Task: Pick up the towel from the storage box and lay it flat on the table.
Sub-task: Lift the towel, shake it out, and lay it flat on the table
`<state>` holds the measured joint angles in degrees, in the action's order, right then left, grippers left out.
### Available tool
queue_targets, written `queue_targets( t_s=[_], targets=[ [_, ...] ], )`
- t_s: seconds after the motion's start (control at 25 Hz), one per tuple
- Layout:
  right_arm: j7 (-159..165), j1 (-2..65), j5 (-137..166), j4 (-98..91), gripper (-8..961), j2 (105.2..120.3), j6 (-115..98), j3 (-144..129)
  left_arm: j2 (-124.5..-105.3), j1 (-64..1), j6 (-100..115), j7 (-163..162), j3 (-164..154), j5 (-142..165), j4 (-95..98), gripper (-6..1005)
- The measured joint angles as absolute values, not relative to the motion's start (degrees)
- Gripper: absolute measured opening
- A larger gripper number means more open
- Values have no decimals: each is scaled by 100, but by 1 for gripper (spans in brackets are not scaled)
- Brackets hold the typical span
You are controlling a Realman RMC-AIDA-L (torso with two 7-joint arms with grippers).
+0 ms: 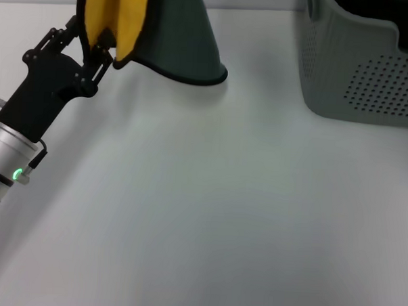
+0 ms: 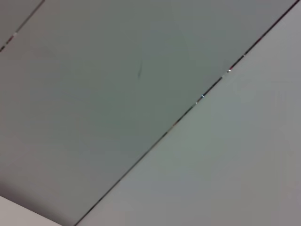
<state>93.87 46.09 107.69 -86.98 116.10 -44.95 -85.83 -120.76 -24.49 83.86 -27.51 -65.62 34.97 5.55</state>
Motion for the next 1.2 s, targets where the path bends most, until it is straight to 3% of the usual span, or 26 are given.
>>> queue_targets(
  t_s=[1.2],
  targets=[
    [9450,4399,10751,-8694,16,11606,-4505,-8348,-12048,-2321,8665,-3002,-6583,3557,562,506]
  ],
)
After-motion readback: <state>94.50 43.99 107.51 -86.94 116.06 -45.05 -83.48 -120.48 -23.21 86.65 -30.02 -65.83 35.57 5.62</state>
